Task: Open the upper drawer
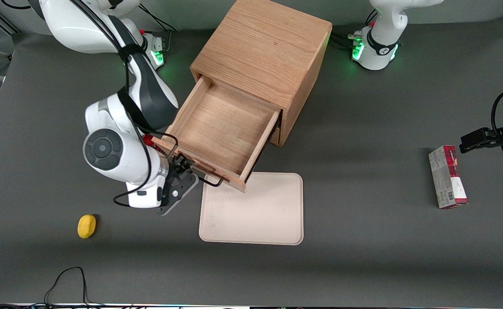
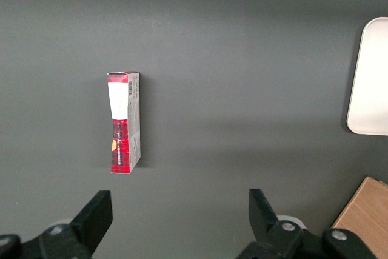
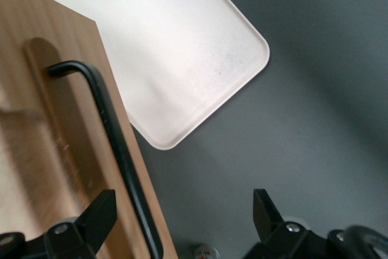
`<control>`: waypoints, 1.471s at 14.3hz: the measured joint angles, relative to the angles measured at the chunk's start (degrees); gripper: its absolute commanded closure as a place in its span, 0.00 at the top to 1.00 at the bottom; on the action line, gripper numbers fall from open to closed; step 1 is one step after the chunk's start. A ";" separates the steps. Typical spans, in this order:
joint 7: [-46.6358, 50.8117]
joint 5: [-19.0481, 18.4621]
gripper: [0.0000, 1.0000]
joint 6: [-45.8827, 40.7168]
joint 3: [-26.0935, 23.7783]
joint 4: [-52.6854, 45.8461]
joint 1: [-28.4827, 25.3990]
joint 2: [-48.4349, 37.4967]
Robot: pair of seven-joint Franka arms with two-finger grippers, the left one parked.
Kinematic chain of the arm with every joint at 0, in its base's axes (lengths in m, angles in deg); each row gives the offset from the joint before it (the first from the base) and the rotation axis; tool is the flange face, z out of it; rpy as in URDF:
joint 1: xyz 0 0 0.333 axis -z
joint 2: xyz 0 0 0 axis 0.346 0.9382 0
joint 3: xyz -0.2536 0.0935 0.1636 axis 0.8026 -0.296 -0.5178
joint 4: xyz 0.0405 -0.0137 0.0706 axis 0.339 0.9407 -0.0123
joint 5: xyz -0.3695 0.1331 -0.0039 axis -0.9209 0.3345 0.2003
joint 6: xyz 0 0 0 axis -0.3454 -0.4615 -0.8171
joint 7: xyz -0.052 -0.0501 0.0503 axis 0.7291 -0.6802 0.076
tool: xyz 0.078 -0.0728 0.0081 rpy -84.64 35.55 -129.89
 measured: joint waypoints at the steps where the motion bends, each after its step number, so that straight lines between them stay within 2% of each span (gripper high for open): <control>1: 0.00 0.00 1.00 -1.91 0.06 -1.71 0.45 -0.29; 4: 0.01 -0.01 1.00 -5.31 0.48 -4.48 1.74 -2.70; 7: 0.55 -0.01 1.00 -9.18 4.10 -4.82 2.02 -7.14; 11: 10.66 -0.02 1.00 -15.64 8.65 -4.77 2.59 -11.27; 16: 17.92 -0.05 1.00 -19.08 14.85 -3.17 3.01 -14.12; 19: 20.69 -0.11 1.00 -15.38 14.50 3.94 6.89 -18.91; 21: 20.72 -0.11 1.00 -11.61 11.22 10.08 12.32 -23.06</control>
